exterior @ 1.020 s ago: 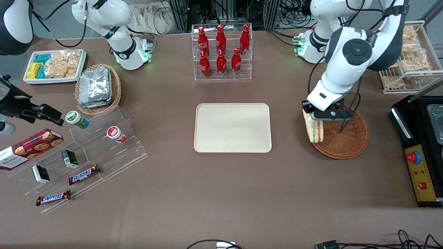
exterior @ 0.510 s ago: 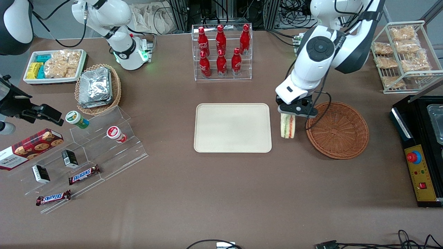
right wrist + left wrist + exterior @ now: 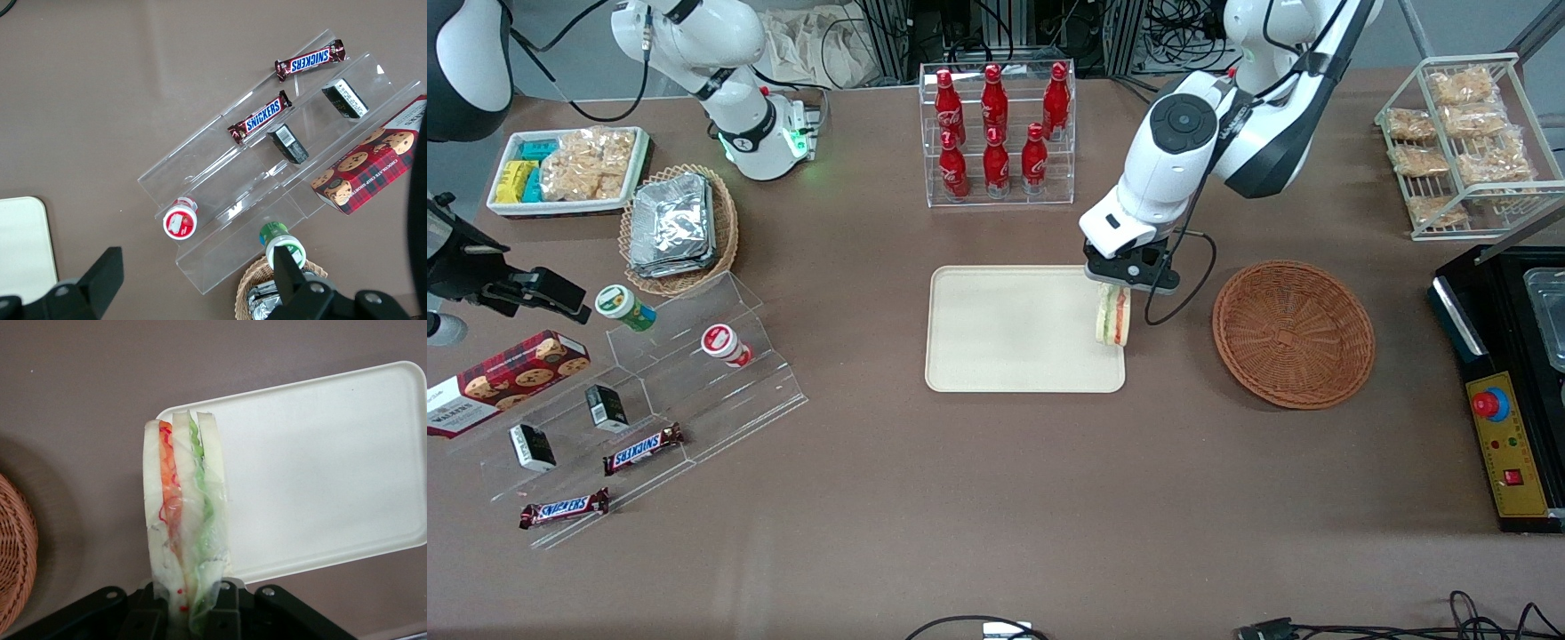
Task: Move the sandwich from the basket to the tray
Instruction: 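Carry the held sandwich over the cream tray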
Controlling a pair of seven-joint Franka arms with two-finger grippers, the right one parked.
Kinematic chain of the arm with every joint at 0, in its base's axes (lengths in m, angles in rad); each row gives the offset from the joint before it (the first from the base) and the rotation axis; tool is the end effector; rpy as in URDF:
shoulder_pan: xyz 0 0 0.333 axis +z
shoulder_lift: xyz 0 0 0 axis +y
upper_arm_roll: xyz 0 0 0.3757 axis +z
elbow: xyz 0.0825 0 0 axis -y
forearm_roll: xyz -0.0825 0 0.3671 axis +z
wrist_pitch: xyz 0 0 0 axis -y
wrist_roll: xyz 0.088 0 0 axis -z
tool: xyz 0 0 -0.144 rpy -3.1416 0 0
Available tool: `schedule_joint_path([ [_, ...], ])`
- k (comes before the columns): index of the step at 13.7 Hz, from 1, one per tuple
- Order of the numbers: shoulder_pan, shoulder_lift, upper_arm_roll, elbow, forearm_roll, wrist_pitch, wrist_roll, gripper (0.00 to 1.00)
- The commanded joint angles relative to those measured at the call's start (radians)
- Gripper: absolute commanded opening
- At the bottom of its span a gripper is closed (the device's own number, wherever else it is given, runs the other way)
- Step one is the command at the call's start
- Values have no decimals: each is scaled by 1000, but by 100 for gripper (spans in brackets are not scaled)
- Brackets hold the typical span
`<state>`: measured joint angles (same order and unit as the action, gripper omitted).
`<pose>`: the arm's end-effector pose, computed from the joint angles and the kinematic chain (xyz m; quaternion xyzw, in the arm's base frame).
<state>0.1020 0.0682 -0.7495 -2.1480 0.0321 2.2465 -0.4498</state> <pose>0.4359 -0.3217 0.4158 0.9939 -0.1072 0.0155 0.0217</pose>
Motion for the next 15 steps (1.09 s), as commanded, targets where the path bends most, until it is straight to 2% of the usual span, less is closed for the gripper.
schedule_joint_path([
  [1, 5, 87, -31, 19, 95, 38, -97, 2],
  [5, 4, 180, -62, 16, 216, 91, -228, 2],
  [7, -49, 238, -57, 17, 291, 108, -300, 2],
  [10, -62, 340, -56, 14, 478, 136, -464, 2],
  [12, -62, 393, -56, 14, 575, 136, -530, 2],
  [15, -62, 433, -56, 14, 612, 151, -552, 3],
])
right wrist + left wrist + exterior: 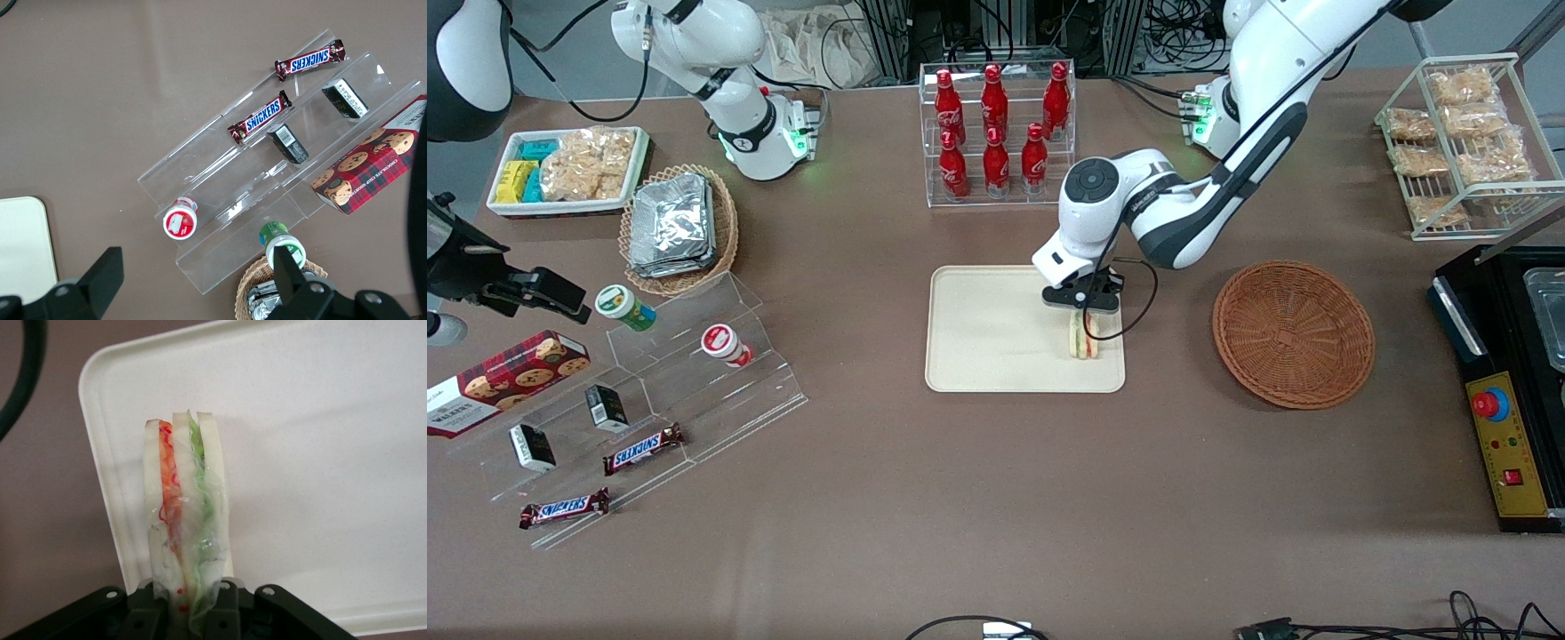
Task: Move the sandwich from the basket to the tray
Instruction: 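Lower the sandwich onto the tray and open the left gripper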
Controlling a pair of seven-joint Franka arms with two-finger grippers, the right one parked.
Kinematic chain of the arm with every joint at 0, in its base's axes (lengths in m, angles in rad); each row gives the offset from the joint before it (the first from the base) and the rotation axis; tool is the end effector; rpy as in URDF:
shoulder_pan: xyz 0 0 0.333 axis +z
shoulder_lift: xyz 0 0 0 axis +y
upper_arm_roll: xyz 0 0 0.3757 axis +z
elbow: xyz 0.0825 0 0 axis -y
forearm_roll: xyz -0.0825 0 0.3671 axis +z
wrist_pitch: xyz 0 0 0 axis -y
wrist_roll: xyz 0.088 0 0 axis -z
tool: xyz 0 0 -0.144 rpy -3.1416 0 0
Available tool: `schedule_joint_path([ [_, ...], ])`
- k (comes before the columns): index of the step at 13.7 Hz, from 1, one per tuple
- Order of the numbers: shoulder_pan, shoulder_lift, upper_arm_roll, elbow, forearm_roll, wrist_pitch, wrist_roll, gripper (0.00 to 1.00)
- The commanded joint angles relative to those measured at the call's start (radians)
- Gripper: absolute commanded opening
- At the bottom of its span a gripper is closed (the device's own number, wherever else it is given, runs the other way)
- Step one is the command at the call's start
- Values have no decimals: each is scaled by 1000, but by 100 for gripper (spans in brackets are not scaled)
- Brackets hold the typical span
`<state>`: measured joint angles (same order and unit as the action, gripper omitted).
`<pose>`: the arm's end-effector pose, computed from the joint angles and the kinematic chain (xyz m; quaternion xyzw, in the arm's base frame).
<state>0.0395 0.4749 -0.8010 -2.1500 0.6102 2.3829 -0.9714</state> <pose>0.4318 -0.3693 0.2641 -0.9941 0.1026 -0.0152 0.0324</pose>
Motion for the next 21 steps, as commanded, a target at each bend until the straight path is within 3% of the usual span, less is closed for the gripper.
schedule_joint_path([
  [1, 0, 34, -4, 16, 34, 22, -29, 4],
  [2, 0, 39, -4, 16, 36, 24, -29, 9],
  [3, 0, 39, -4, 16, 36, 24, -29, 27],
  [5, 2, 41, -4, 16, 36, 24, -27, 100],
  [11, 20, 22, -3, 42, 22, 15, -32, 100],
  [17, 129, -77, -12, 71, 2, 9, -98, 100],
  [21, 163, -97, -14, 159, -9, -146, -93, 100],
])
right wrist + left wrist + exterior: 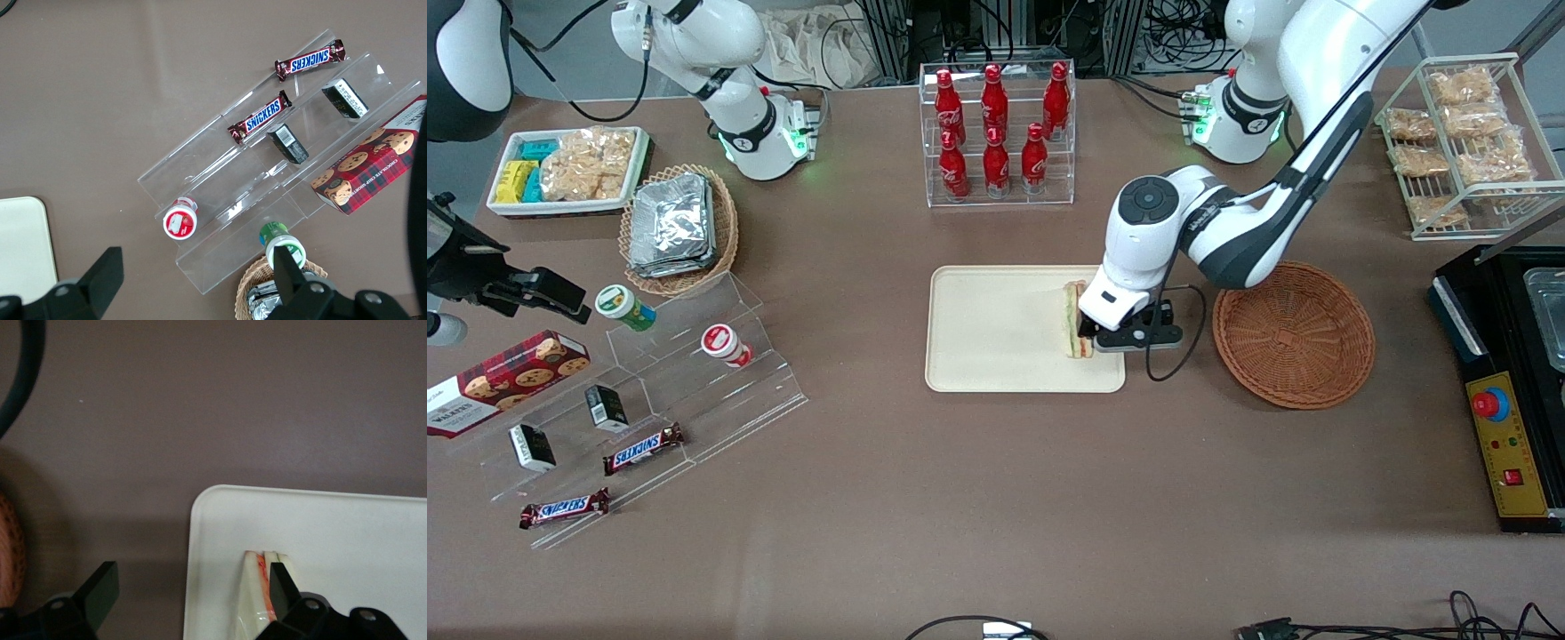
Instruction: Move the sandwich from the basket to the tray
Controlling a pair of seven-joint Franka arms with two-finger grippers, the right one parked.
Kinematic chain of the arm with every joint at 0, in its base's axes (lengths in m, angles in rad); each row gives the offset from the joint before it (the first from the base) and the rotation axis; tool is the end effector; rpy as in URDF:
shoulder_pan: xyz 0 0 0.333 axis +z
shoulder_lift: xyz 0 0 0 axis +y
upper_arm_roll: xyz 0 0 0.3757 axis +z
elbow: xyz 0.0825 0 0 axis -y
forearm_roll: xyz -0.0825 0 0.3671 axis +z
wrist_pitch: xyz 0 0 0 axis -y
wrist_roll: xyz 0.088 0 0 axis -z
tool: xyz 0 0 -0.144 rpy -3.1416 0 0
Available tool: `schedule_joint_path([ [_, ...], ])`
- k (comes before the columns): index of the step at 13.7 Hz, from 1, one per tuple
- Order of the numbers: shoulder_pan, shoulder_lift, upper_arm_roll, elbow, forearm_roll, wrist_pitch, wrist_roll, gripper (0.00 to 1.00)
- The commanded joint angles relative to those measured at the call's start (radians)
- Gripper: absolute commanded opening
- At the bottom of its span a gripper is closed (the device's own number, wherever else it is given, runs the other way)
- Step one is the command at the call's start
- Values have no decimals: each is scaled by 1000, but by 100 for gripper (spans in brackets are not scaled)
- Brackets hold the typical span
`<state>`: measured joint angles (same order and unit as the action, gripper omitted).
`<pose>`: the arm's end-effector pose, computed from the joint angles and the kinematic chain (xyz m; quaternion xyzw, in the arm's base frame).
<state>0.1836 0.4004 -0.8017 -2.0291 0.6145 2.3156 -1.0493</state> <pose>0.5226 -0.3058 0.3363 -0.9955 -0.0309 -0.0820 0.0375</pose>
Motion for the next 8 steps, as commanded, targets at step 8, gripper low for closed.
schedule_joint_path([
  [8, 28, -49, 57, 225, -125, -225, 73, 100],
])
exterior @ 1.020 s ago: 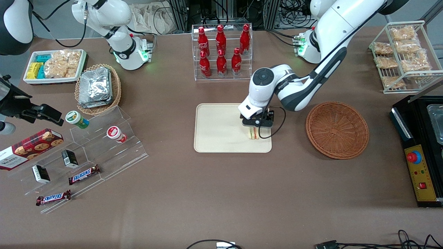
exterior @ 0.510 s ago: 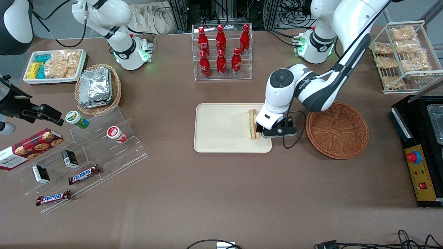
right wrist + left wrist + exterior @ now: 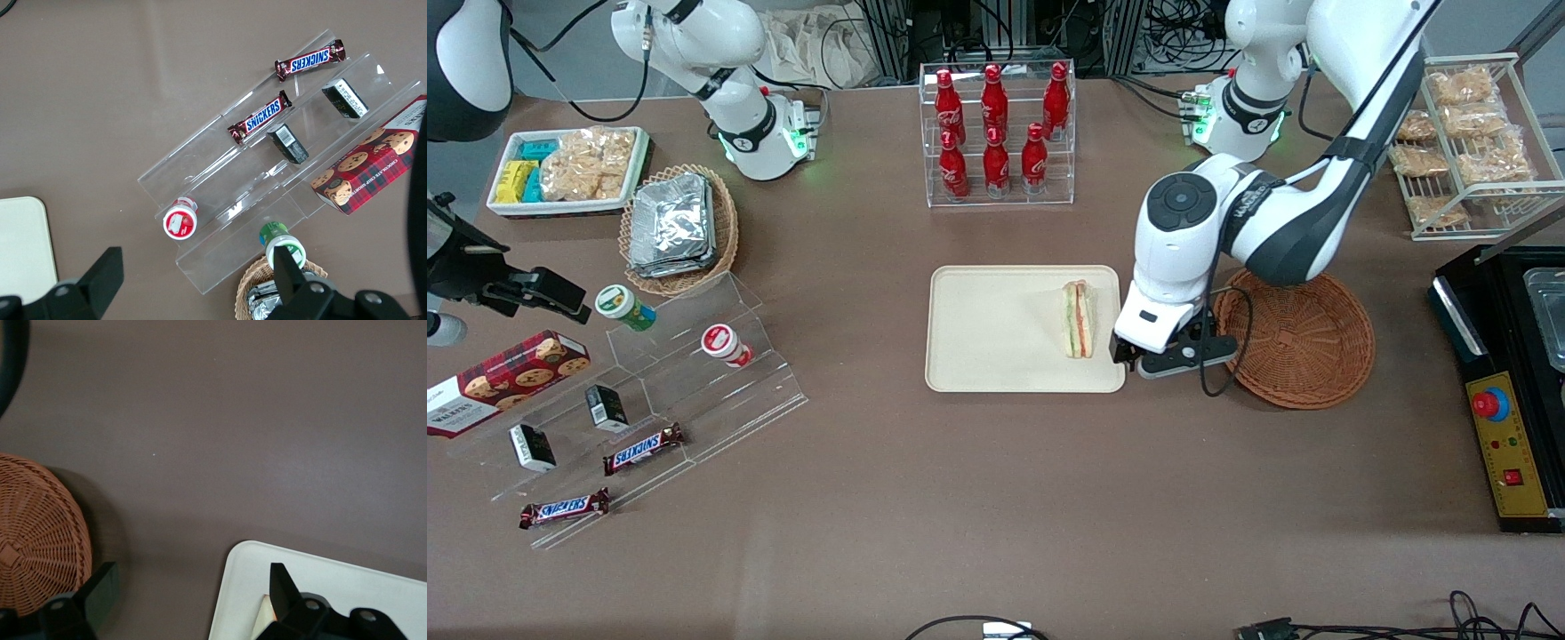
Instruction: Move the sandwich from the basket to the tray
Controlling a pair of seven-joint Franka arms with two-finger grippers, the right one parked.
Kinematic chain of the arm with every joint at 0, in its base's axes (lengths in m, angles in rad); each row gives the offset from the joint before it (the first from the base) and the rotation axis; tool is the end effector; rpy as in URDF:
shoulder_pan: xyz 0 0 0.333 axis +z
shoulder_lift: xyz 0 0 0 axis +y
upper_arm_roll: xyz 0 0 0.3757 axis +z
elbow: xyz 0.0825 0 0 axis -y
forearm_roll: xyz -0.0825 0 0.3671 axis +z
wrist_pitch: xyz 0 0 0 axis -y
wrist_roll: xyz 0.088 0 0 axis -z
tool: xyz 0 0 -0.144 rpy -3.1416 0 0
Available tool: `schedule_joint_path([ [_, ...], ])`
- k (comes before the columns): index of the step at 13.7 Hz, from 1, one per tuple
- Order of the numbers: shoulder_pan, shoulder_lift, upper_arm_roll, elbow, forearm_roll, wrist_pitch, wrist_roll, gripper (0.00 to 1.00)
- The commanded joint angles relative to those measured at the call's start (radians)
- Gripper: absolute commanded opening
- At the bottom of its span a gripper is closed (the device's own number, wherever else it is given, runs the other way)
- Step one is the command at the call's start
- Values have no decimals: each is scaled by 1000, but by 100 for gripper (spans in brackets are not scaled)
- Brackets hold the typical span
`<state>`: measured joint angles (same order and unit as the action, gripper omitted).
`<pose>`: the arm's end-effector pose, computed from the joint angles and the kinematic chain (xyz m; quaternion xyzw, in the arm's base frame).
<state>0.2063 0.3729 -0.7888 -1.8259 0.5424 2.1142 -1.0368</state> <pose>0.5752 -0.2760 0.4148 -0.9883 -0.1090 -0.0923 0.0532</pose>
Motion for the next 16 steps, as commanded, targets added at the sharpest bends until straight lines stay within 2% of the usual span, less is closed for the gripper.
schedule_joint_path([
  [1, 4, -44, 66, 31, -99, -25, 110, 100],
  [2, 4, -67, 83, 36, -155, -29, 160, 100],
  [6, 2, -146, 181, 34, -298, -79, 343, 100],
  [9, 2, -202, 246, 34, -378, -132, 463, 100],
  [12, -19, -279, 365, 34, -487, -193, 613, 100],
  [14, -80, -325, 475, 34, -530, -250, 707, 100],
  [16, -111, -360, 528, 36, -533, -302, 751, 100],
])
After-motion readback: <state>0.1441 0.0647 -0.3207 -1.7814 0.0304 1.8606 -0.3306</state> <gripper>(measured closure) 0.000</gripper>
